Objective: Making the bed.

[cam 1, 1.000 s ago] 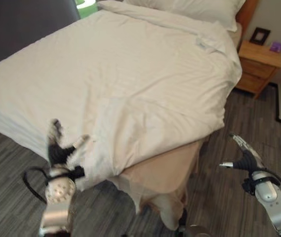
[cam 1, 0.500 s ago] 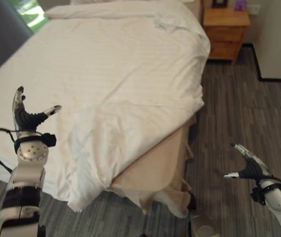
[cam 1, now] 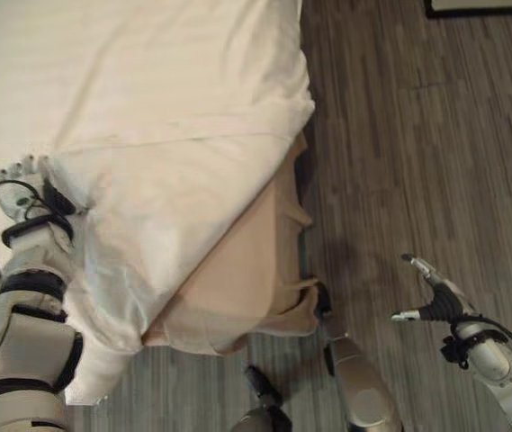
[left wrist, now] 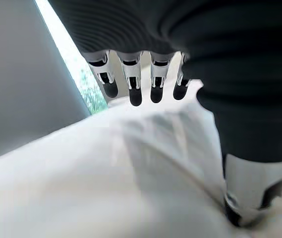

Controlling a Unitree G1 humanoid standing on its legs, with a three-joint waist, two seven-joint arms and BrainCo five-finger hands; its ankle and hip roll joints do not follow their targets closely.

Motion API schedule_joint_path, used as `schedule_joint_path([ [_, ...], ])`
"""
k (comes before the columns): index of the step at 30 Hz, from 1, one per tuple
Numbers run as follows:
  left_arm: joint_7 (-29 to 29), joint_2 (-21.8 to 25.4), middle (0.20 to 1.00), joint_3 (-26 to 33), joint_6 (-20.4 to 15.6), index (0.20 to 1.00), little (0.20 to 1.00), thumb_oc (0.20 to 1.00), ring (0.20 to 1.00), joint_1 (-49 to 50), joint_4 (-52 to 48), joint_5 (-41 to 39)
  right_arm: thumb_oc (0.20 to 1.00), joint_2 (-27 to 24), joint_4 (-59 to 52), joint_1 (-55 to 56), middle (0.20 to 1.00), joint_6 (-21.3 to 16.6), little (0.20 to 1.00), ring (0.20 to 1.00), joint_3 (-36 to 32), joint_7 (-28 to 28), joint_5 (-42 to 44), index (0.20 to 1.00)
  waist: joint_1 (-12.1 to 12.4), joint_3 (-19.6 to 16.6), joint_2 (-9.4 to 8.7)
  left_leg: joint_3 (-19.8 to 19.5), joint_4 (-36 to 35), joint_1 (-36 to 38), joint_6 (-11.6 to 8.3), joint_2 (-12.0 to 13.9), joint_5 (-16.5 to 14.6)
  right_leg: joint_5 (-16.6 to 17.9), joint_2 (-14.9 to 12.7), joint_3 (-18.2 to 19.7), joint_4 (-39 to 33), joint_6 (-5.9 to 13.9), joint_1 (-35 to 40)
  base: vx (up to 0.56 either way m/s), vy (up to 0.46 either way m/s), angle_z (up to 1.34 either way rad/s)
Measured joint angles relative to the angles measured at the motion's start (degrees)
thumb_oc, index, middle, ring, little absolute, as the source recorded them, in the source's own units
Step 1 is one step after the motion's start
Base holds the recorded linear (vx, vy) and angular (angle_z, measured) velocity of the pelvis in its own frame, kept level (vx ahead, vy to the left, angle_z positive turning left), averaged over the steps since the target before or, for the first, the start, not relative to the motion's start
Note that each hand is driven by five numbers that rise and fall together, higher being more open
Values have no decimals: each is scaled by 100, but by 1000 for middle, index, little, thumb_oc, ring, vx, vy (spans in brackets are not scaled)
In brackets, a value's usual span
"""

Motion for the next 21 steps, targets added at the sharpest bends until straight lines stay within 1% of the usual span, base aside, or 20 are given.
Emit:
schedule_joint_path([
  [1, 71, -123, 200, 99, 49, 200, 200, 200, 200, -34, 16, 0, 1000, -2, 96, -79, 1000, 6, 1000, 1000, 72, -30, 0, 1000, 8, 2, 2, 6, 0, -72, 1, -7, 2, 19, -7, 4, 2, -22, -81, 0, 0, 0],
  [2, 83, -156, 200, 256, 49, 200, 200, 200, 200, -110, 15, 2, 1000, -8, 201, -170, 1000, 8, 1000, 1000, 133, -28, -3, 1000, 15, 63, 3, 19, 0, -60, -4, -9, 5, 22, 1, 6, 2, -26, -79, -41, -12, -4],
  [3, 65, -162, 200, 293, 32, 200, 200, 200, 200, -97, 28, 2, 1000, -14, 220, -182, 1000, 9, 1000, 1000, 132, -29, -4, 1000, 24, 64, 19, 39, 0, -45, -4, -9, 5, 21, 7, 25, 2, -27, -70, -20, -9, -7],
  [5, -34, -156, 200, 558, -38, 200, 200, 200, 200, -13, 96, -68, 1000, -28, 246, -255, 1000, 10, 1000, 1000, 99, -30, -8, 1000, 32, 58, 37, 131, -2, 16, -28, -20, -17, -4, 19, 104, 0, 2, -55, -11, 7, -15],
  [7, -151, -158, 200, 654, -56, 200, 200, 200, 200, 75, 0, -101, 1000, -44, 283, -253, 1000, 47, 1000, 1000, 14, -32, -8, 1000, 79, 57, 33, 154, -2, 85, -31, -34, -20, -29, 34, 170, 0, 34, -17, -43, -30, -14],
  [8, -211, -157, 200, 657, -78, 200, 200, 200, 200, 101, -28, -180, 1000, -46, 316, -254, 1000, 57, 1000, 1000, -12, -38, -8, 1000, 87, 58, 31, 165, -2, 128, -32, -33, -20, -43, 42, 184, 0, 51, 12, -125, -143, -3],
  [9, -471, -193, 200, 579, -57, 200, 200, 200, 200, 108, -382, -355, 1000, -56, 449, -209, 1000, 68, 1000, 1000, -118, -39, -7, 1000, 153, 63, 32, 148, 0, 192, -28, -5, -16, -72, 51, 146, 3, 59, 150, -105, -125, 8],
  [10, -562, -235, 200, 473, -69, 200, 200, 200, 200, 90, -537, -411, 1000, -59, 492, -152, 1000, 101, 1000, 1000, -169, -41, -6, 1000, 157, 65, 25, 102, 2, 230, -27, 11, -14, -84, 49, 95, 0, 57, 211, -122, -111, 25],
  [11, -641, -304, 200, 443, 0, 200, 200, 200, 200, 63, -883, -440, 1000, -32, 474, -105, 1000, 154, 1000, 1000, -264, -40, -6, 1000, 245, 86, 10, 15, 211, 192, -39, 40, 19, -157, 45, -11, 85, -18, 259, -154, -94, 63],
  [12, -688, -421, 200, 302, 42, 200, 200, 200, 200, 57, -1642, -475, 1000, -17, 508, 16, 1000, 214, 1000, 1000, -297, -83, -7, 1000, 241, 170, -105, -179, 609, 30, 2, 60, 49, -194, -118, -161, 98, 11, 431, -153, -97, 76],
  [13, -689, -547, 200, 217, -16, 200, 200, 200, 200, 61, -2062, -473, 1000, -37, 511, 50, 1000, 276, 1000, 1000, -260, -46, -13, 1000, 315, 190, -181, -209, 735, 47, 57, 42, 88, -257, -142, -228, 136, -28, 554, -174, -45, 118],
  [14, -675, -711, 200, 136, -60, 200, 200, 200, 200, 230, -3130, -477, 1000, 83, 653, -104, 1000, 268, 1000, 1000, -134, -53, -24, 1000, 287, 320, -416, -349, 1191, 49, 63, 102, 87, -368, -267, -510, 199, -108, 890, -49, 115, 84],
  [15, -665, -784, 200, 59, -28, 200, 200, 200, 200, 264, -3335, -479, 1000, 158, 688, -151, 1000, 284, 1000, 1000, -159, -54, -48, 1000, 317, 324, -458, -333, 1312, 84, 25, 135, 25, -364, -309, -598, 197, -125, 1007, -84, 164, 66],
  [16, -668, -794, 200, 57, -21, 200, 200, 200, 200, 268, -3355, -481, 1000, 173, 689, -156, 1000, 285, 1000, 1000, -157, -53, -49, 1000, 316, 326, -461, -332, 1329, 82, 18, 141, 15, -363, -314, -614, 193, -126, 1025, -8, 148, 53],
  [17, -619, -1249, 200, 40, -37, 200, 200, 200, 200, 599, -4343, -489, 1000, 478, 756, -171, 1000, 385, 1000, 1000, -145, -31, -51, 1000, 271, 380, -583, -277, 2407, 142, -87, 311, -441, -366, -425, -860, 140, -133, 1494, -108, 159, 60],
  [18, -612, -1498, 200, 24, -117, 200, 200, 200, 200, 784, -4550, -488, 1000, 557, 860, -183, 1000, 388, 1000, 1000, -43, -16, -54, 1000, 227, 363, -533, -271, 2508, 361, -63, 410, -634, -439, -393, -952, 124, -47, 1746, -144, 170, 57],
  [19, -611, -1670, 200, 12, -219, 200, 200, 200, 200, 920, -4715, -493, 1000, 588, 953, -174, 1000, 378, 1000, 1000, 67, -7, -56, 1000, 206, 335, -505, -274, 2351, 547, -8, 421, -824, -463, -375, -951, 174, -3, 1796, -155, 163, 13],
  [20, -585, -1791, 200, 22, -289, 200, 200, 200, 200, 977, -4774, -496, 1000, 632, 974, -115, 1000, 419, 1000, 1000, 70, 7, -55, 1000, 209, 293, -483, -223, 2380, 578, -36, 434, -1038, -408, -380, -958, 162, 24, 1812, -212, 160, -3],
  [21, -579, -1909, 200, 31, -298, 200, 200, 200, 200, 1013, -4792, -503, 1000, 703, 1003, -59, 1000, 437, 1000, 1000, 46, 10, -55, 1000, 220, 247, -482, -168, 2397, 567, -17, 415, -1148, -363, -393, -972, 138, 71, 1824, -276, 112, 2],
])
